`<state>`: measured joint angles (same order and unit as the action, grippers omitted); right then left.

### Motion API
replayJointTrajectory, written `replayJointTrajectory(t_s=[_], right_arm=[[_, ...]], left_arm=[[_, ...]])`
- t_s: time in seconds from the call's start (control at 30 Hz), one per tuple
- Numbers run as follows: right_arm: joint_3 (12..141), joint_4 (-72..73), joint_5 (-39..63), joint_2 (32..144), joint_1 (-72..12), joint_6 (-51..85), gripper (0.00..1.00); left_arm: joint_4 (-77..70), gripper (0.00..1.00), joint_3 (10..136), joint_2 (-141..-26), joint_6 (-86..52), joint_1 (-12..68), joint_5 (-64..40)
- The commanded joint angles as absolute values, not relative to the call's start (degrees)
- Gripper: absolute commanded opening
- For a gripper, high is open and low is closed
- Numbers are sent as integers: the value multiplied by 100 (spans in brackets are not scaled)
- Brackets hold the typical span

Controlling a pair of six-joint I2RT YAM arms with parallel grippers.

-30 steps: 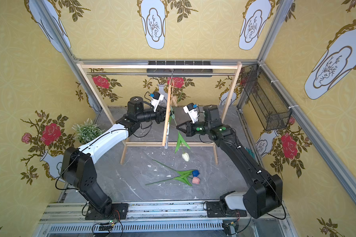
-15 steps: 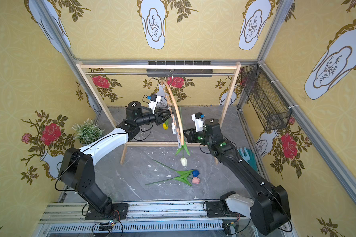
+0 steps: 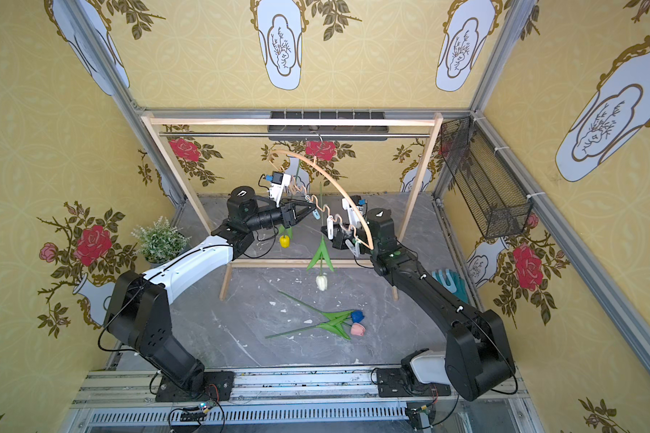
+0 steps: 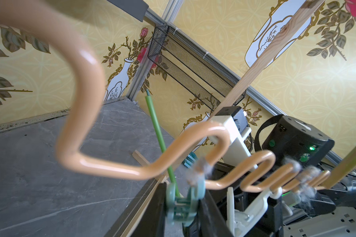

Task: Dry the flowers on a clothes hanger
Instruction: Clamp the flower onto the hanger.

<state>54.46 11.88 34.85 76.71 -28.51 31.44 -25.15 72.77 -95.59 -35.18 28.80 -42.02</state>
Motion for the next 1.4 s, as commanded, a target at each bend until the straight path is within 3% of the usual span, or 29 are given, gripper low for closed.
replayJointTrajectory(t_s=[0.0,0.97,1.17,1.37], right_arm=[[5456,1703,3667,7680,-2867,3111,0],[5821,1854,4044,7992,-2874,3038,0],[5785,1875,4064,7964,-2873,3046,0],[5702,1881,4044,7933,-2863,3043,0]], left_arm=[[-2795,18,7242,-9597,-3612,2886,-4333],[-2993,18,7057,-9619,-3695,2893,-4367],[-3006,29,6998,-9632,-3674,2884,-4308],[-3021,47,7005,-9564,-3671,2882,-4193]])
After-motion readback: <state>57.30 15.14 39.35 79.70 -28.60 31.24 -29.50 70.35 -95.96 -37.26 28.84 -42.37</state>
